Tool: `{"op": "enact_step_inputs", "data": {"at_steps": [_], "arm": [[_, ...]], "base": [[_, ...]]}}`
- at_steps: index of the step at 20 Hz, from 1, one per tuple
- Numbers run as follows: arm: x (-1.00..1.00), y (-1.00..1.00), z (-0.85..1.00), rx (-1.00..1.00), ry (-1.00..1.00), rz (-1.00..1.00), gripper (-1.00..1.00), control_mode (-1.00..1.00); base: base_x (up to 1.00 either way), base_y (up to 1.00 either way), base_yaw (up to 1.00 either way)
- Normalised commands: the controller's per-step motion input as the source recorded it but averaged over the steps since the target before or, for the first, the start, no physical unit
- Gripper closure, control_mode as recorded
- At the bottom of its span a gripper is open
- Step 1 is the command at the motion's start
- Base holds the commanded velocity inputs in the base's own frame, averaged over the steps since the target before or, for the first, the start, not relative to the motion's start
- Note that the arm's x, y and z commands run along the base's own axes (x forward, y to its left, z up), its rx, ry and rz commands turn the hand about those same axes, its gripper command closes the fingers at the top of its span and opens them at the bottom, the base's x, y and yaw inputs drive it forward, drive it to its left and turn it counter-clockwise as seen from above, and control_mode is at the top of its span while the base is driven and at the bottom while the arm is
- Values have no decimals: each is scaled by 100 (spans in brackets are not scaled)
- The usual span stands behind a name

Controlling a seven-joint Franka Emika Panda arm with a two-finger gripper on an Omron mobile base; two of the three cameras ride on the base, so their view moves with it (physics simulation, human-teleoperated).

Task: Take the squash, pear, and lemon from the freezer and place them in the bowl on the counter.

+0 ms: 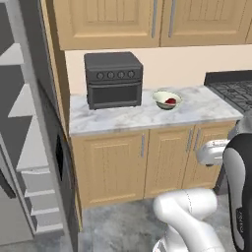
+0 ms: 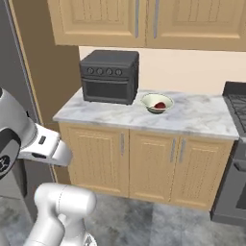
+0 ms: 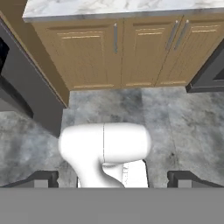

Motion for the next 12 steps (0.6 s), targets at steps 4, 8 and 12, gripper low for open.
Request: {"op": "enact_step_inputs", "data": {"at_steps": [4, 8, 12], "arm": [[0, 0, 0, 0, 0, 0, -100, 100], [0, 0, 0, 0, 0, 0, -100, 100], [0, 0, 0, 0, 0, 0, -100, 100]], "base": [[-30, 100, 0], [-52, 100, 1], [-56, 72, 1]]}}
